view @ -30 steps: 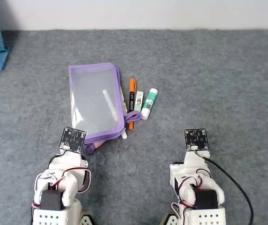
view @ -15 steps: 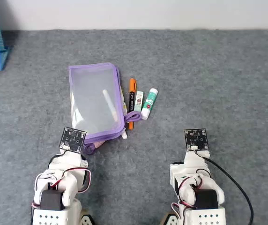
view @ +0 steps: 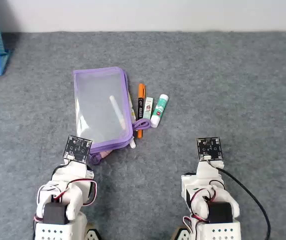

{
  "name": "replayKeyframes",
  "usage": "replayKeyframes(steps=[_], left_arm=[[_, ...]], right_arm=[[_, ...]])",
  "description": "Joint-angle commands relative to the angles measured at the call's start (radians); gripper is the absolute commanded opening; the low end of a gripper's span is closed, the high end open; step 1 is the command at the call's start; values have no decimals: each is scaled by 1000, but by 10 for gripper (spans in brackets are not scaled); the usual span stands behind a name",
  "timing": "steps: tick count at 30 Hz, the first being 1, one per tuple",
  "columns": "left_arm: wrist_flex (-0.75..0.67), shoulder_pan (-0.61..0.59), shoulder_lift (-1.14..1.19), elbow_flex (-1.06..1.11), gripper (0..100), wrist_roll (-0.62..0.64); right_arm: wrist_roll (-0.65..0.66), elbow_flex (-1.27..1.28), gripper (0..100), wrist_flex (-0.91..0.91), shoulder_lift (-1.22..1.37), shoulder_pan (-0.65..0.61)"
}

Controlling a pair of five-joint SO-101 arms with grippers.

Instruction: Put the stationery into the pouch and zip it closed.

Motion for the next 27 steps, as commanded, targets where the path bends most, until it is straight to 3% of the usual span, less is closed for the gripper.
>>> replayKeyframes(steps=[1,27], left_arm=[[3,-3,-14,-12,13,9],[3,2,-14,-12,13,11]], right_arm=[[14,17,9,5,-8,5],[17,17,9,5,-8,16]])
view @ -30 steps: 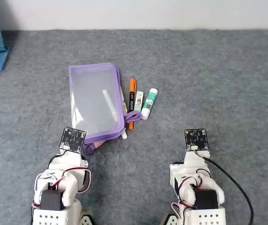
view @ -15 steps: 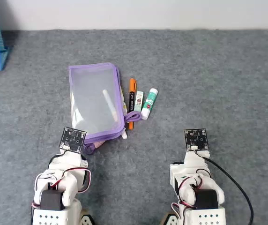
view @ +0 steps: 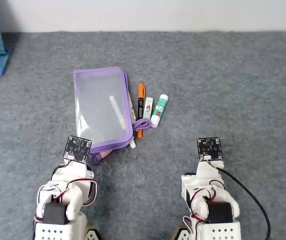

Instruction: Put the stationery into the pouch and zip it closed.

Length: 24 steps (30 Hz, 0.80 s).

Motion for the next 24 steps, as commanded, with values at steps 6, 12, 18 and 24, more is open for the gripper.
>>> replayKeyframes(steps=[6,12,18,24], left_arm=[[3,-8,-14,-13,13,6],[21,-118,-14,-61,13,5],[31,-305,-14,-151,13,-61],[37,-333,-14,-160,13,-141]], right_arm=[[106,-5,9,13,-8,18],[336,-43,9,4,-8,136],[385,-69,9,4,-8,151],[351,-215,9,5,-8,150]])
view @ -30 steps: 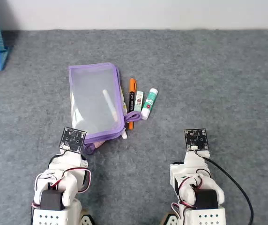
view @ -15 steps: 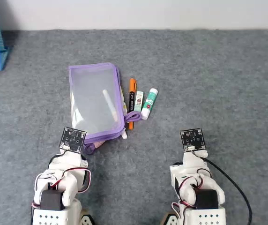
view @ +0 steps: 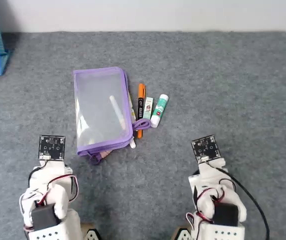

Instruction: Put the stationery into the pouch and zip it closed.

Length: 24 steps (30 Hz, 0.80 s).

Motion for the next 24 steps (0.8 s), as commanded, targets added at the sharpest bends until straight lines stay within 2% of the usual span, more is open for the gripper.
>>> replayKeyframes(steps=[1,3,7,11,17,24], left_arm=[[8,-12,-14,-62,13,-37],[6,-38,-14,-64,13,-41],[-26,-176,-14,-76,13,-41],[-28,-261,-14,-81,13,-41],[-26,-270,-14,-74,20,-41],[-26,-270,-14,-51,117,-41]], right_arm=[[-37,-157,9,1,-7,4],[-41,-227,8,13,-5,-38],[-44,-322,8,44,36,-191],[-46,-371,8,-7,225,-323],[-48,-516,8,-153,657,-446],[-41,-806,24,-234,1175,-499]])
